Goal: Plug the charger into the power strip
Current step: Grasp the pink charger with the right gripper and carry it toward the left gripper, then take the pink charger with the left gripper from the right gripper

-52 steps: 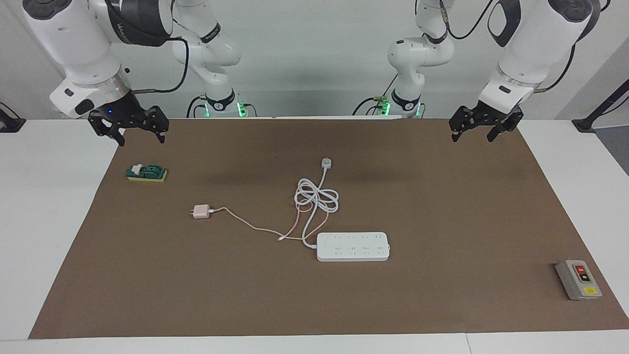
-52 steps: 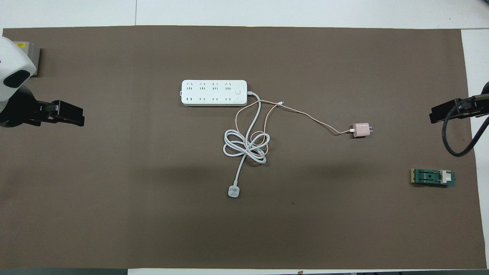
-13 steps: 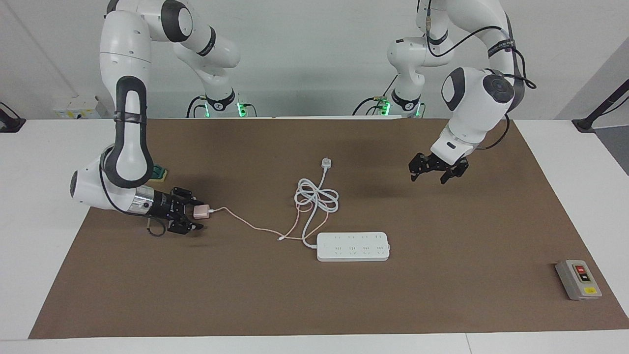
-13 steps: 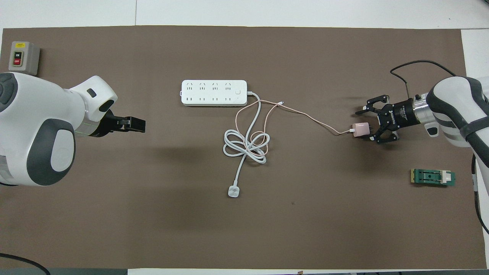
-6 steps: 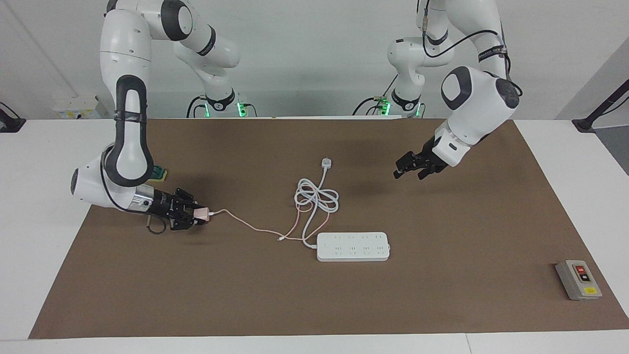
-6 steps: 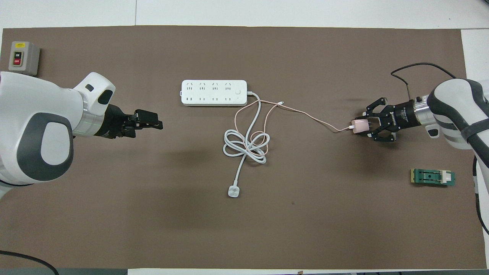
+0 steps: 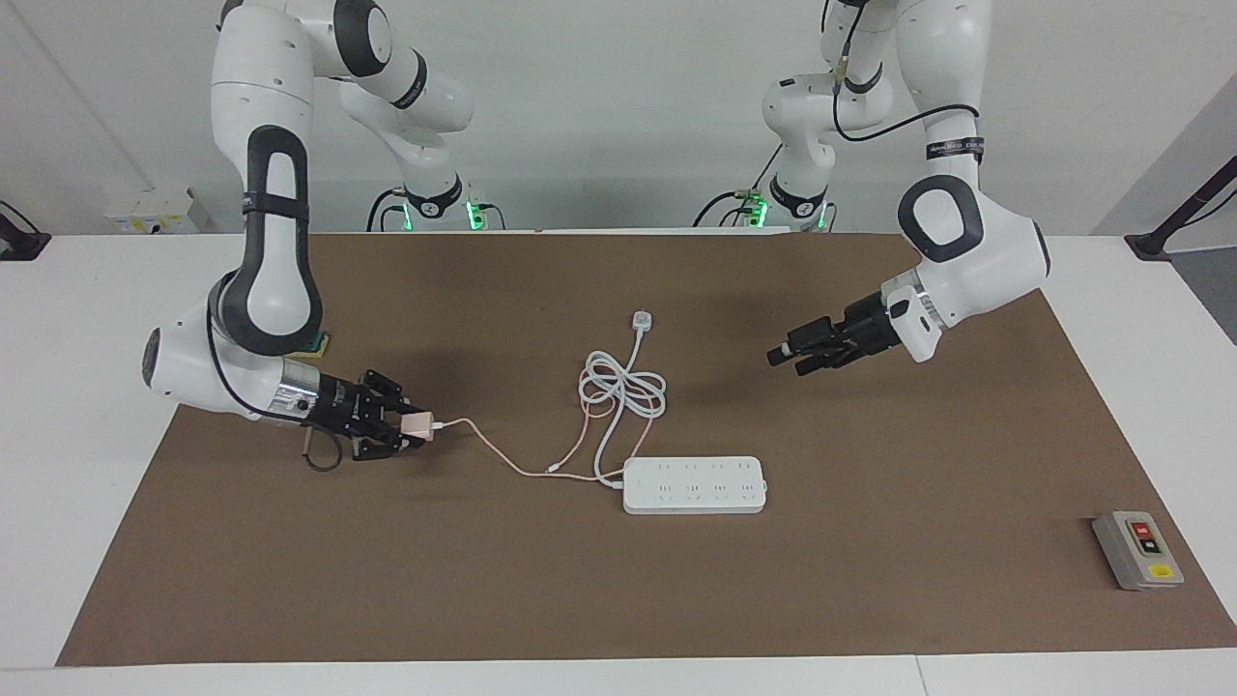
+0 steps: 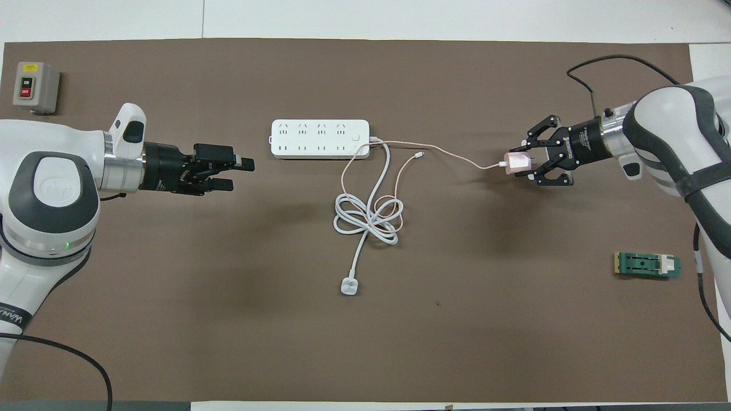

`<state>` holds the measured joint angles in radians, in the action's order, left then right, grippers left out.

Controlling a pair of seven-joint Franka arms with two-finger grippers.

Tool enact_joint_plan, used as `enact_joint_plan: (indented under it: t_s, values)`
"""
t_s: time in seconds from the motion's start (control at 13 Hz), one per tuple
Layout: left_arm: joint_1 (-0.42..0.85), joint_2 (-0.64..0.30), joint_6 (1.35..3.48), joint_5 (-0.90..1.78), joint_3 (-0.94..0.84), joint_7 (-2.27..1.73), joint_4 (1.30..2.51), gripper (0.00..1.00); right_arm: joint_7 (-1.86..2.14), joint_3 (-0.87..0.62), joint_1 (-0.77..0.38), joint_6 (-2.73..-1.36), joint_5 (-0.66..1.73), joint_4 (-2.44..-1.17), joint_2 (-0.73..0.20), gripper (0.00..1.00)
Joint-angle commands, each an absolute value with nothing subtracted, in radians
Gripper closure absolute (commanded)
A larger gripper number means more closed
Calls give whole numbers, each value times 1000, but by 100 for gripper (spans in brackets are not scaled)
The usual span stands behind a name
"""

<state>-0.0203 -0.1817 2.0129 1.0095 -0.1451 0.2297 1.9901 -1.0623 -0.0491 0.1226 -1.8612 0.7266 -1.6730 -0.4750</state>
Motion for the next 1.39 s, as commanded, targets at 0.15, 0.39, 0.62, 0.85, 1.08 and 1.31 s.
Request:
enact_joint_plan:
  t_s: [0.15, 0.39, 0.62, 0.85, 1.08, 1.31]
  values:
    - [-28, -270, 2011, 1263, -147, 504, 1980, 0, -1222, -49, -10, -1882, 848, -1603, -480, 100]
    - [-23, -336, 1991, 1499, -149, 757, 1977, 0, -1279, -48, -99, -1957, 891, -1601, -483, 100]
    - [-2, -356, 1958, 1603, -166, 765, 1974, 0, -1371, -49, -184, -2049, 897, -1588, -491, 100]
    - [11, -413, 1865, 1643, -176, 778, 1962, 0, -1408, -49, -259, -2124, 897, -1588, -494, 100]
    - [38, -420, 1870, 1654, -176, 863, 1942, 0, -1436, -49, -330, -2186, 897, -1588, -495, 100]
    - [74, -428, 1920, 1667, -175, 937, 1936, 0, -1472, -49, -386, -2235, 896, -1586, -499, 100]
